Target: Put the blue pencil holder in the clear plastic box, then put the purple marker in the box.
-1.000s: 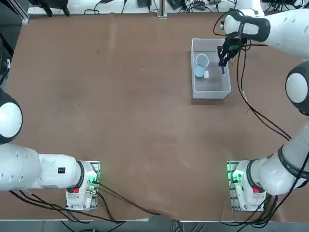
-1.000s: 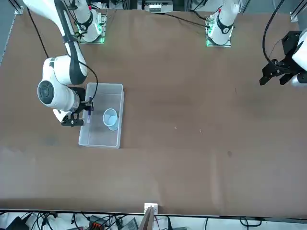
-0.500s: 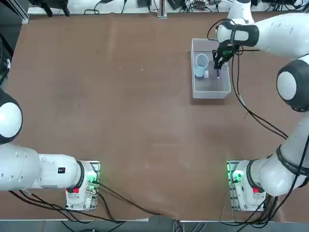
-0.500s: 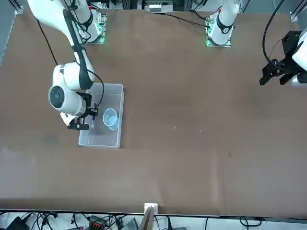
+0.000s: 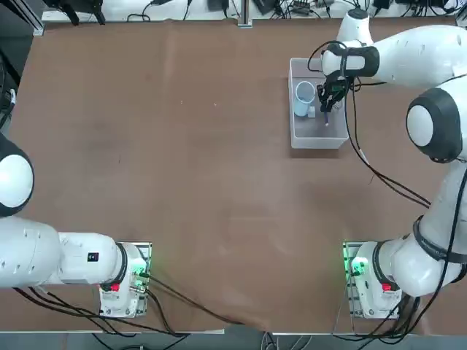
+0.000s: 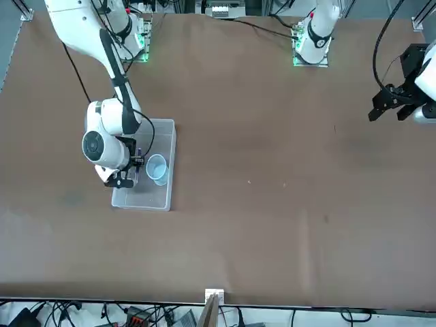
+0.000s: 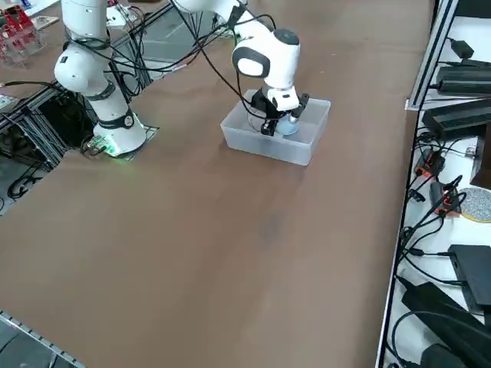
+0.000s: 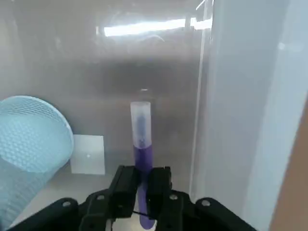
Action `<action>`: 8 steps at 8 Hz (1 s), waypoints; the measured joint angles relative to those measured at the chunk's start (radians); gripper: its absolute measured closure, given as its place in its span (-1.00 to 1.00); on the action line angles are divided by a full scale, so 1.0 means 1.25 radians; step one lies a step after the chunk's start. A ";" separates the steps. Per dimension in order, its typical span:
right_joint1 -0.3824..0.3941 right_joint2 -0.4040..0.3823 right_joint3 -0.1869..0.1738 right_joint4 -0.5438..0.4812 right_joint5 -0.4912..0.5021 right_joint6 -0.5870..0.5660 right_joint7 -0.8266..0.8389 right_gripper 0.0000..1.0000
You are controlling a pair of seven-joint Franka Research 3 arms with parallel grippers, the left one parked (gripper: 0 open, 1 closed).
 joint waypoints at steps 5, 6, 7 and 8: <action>0.001 0.003 0.000 0.025 0.000 0.004 0.000 -0.27; 0.002 0.002 0.000 0.036 0.000 -0.001 0.000 -0.63; 0.001 -0.005 -0.001 0.049 0.000 -0.015 0.000 -0.97; 0.001 -0.019 -0.004 0.066 0.000 -0.043 0.000 -1.00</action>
